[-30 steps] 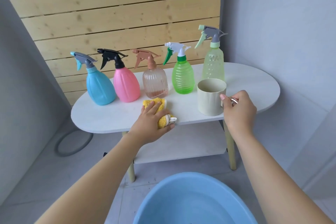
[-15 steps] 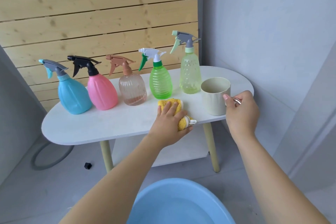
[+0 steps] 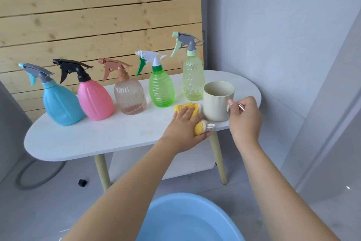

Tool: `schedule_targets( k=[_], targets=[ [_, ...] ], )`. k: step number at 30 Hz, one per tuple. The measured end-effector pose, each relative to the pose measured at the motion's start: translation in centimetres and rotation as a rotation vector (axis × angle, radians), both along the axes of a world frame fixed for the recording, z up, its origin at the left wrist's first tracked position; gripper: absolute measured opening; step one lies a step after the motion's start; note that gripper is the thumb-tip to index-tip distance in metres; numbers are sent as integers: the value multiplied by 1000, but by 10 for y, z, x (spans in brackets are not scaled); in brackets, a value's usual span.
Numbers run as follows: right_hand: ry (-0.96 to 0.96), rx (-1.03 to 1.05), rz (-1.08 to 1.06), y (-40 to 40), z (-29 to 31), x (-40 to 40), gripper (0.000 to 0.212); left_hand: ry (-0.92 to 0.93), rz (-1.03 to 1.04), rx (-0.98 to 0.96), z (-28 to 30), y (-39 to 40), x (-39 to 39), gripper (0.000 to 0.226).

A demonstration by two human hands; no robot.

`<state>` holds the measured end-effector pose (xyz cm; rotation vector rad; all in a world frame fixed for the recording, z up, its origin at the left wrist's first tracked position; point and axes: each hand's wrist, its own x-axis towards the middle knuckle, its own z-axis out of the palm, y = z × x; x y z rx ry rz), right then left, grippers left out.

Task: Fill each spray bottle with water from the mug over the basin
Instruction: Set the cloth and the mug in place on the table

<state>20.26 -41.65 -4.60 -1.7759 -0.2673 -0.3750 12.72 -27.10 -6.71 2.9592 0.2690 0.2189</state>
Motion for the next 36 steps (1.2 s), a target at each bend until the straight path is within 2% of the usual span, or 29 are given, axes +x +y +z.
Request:
schedule_targets(
  k=[5, 10, 13, 17, 19, 25, 32, 36],
  targets=[
    [4, -16, 66, 16, -2, -13, 22, -52, 32, -20, -2, 35, -33, 60],
    [-7, -35, 134, 30, -3, -21, 24, -48, 119, -39, 2, 64, -73, 87],
    [-23, -131, 152, 36, -5, -18, 26, -35, 205, -55, 5, 71, -89, 86],
    [-159, -366, -12, 38, -10, -19, 37, 25, 355, -78, 10, 83, -110, 58],
    [-300, -375, -51, 39, -9, -28, 42, 62, 431, -54, 10, 91, -118, 58],
    [-597, -352, 106, 53, -6, -60, 38, 162, 717, -11, 12, 103, -132, 66],
    [-640, -333, 332, 81, -26, -91, 37, 258, 1109, -134, 29, 133, -140, 77],
    [-619, -311, 372, 92, -33, -101, 37, 304, 1287, -227, 34, 158, -133, 81]
  ],
)
